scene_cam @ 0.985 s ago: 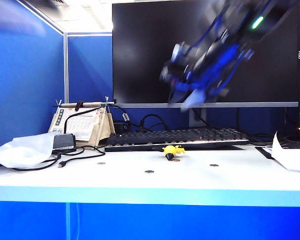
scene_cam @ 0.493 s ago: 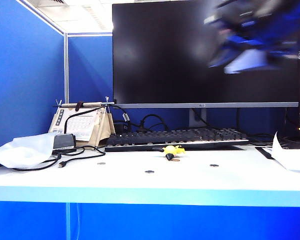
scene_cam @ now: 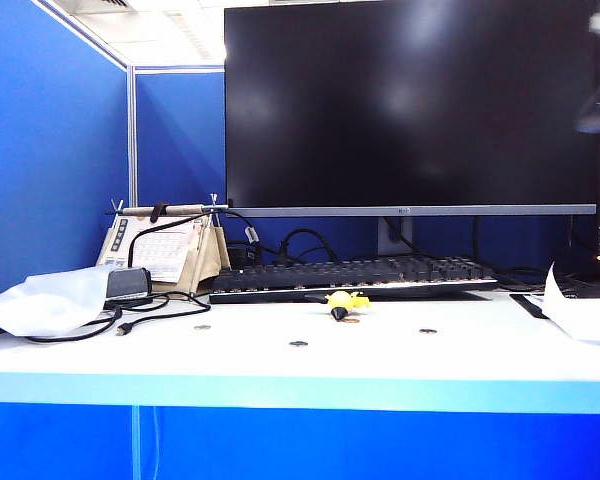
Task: Pick up the doll and place it on the similarly colored coin.
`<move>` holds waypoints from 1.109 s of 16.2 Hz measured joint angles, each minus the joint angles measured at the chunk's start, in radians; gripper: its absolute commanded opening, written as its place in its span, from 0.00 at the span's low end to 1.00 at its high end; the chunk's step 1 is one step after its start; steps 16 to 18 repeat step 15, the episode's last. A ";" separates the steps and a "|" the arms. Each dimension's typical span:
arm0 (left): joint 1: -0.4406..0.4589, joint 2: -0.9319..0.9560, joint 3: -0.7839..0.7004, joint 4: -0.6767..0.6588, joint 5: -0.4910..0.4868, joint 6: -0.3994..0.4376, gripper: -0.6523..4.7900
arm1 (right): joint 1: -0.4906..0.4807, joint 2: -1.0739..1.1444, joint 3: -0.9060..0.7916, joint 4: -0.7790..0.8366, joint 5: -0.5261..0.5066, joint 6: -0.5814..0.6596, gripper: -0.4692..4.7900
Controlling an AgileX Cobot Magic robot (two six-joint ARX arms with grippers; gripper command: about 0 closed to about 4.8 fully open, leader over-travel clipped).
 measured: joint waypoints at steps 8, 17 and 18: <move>0.000 -0.014 -0.188 0.078 -0.140 0.063 0.55 | -0.003 -0.416 -0.153 -0.367 0.134 0.007 0.49; 0.000 -0.008 -0.217 0.123 -0.077 0.034 0.55 | -0.004 -0.416 -0.155 -0.364 0.135 0.008 0.08; 0.000 -0.008 -0.217 0.123 -0.077 0.034 0.55 | -0.004 -0.416 -0.155 -0.364 0.135 0.008 0.08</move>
